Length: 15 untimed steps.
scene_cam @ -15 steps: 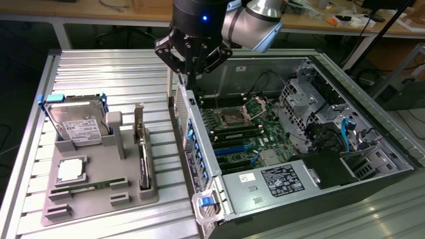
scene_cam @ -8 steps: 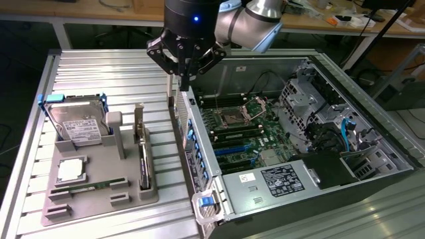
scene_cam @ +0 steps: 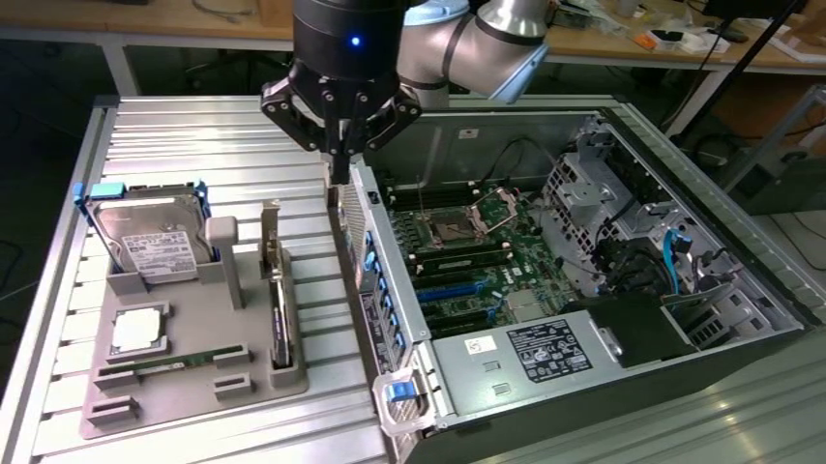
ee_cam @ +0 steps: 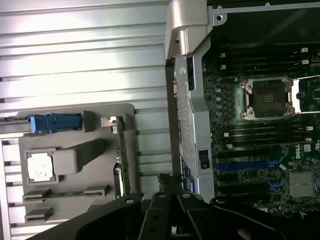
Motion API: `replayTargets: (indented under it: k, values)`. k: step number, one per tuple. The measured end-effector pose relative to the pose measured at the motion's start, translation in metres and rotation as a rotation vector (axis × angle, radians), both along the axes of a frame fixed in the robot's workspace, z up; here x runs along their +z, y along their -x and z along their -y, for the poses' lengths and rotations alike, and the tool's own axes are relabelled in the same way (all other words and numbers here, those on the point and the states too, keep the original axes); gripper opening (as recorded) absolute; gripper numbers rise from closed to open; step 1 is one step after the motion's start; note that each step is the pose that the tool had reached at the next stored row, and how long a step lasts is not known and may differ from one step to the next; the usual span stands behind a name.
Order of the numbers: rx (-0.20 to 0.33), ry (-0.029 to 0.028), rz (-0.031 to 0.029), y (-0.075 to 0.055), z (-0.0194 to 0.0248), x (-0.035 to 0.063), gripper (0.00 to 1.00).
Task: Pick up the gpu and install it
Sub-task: 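Reach for the gpu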
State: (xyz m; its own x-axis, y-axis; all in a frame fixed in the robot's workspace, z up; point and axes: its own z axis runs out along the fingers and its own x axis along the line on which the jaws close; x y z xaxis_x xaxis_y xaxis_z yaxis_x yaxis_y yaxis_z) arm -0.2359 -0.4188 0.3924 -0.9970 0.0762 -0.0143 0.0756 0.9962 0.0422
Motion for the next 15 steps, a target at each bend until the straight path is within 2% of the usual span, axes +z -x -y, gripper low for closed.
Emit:
replayTargets:
  k: [9,11,15]
  values:
    - [0.000,0.0000,0.0000,0.014,0.0136,0.0000,0.11]
    - [0.000,0.0001,0.0000,0.019,0.0179,0.0000,0.11]
    - [0.000,0.0002,-0.0001,0.027,0.0228,0.0000,0.11]
